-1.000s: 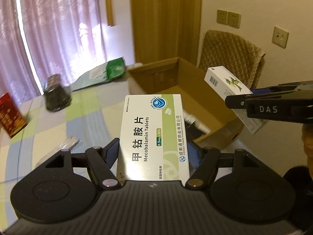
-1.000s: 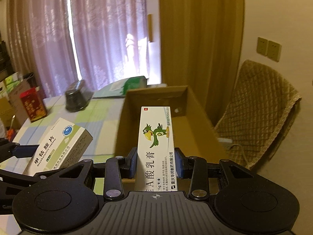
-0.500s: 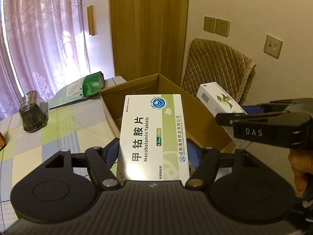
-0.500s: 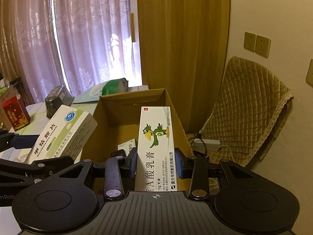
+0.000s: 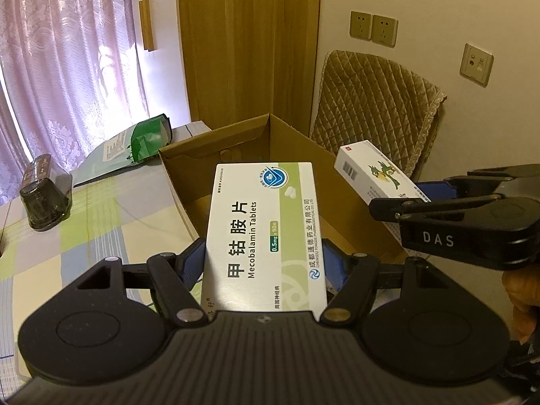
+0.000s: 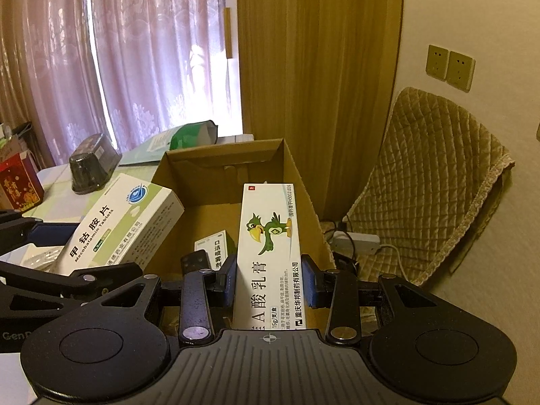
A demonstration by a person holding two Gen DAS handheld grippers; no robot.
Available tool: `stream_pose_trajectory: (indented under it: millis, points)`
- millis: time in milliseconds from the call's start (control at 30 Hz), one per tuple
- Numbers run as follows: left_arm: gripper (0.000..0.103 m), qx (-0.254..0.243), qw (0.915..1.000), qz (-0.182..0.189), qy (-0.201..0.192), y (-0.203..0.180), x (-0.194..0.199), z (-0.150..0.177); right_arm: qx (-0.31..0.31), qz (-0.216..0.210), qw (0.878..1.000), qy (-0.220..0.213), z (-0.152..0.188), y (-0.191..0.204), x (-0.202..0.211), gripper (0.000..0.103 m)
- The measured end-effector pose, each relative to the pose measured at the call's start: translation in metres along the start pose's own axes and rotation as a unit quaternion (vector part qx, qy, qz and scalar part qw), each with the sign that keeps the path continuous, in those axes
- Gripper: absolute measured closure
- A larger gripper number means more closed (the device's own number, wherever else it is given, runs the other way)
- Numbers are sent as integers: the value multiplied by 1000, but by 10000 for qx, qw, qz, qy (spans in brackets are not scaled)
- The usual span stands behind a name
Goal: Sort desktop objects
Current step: 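Carry the tablet box and ointment box over the cardboard box, then open the left tool to drop the tablet box into the cardboard box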
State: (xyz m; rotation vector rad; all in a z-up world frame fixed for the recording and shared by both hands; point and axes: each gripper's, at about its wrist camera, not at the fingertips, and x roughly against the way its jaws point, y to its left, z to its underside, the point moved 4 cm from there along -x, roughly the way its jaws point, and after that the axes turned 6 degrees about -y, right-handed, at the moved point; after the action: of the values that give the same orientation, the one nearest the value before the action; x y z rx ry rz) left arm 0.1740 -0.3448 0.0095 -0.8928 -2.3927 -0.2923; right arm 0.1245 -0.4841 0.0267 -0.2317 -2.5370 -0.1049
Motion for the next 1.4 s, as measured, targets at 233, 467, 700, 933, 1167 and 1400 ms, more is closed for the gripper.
stream_pose_trajectory:
  millis: [233, 467, 700, 933, 1167, 1400]
  points:
    - [36, 7, 10000, -26, 88, 1, -11, 2, 40, 7, 10000, 80, 3, 1, -11, 66]
    - [36, 32, 9999, -23, 167, 1, -21, 3, 27, 0, 9999, 125, 3, 0, -21, 66]
    - [36, 40, 9998, -15, 217, 0, -30, 4, 3, -4, 9998, 176, 6, -2, -27, 66]
    - [36, 64, 9997, -19, 245, 1, -35, 4, -6, -18, 9998, 215, 8, -2, -35, 66]
    - [36, 139, 9995, -6, 288, 0, -41, 4, -18, -24, 9997, 230, 9, -1, -39, 66]
    - [36, 132, 9994, -39, 330, -1, -48, 6, -45, -11, 9997, 222, 8, -3, -43, 66]
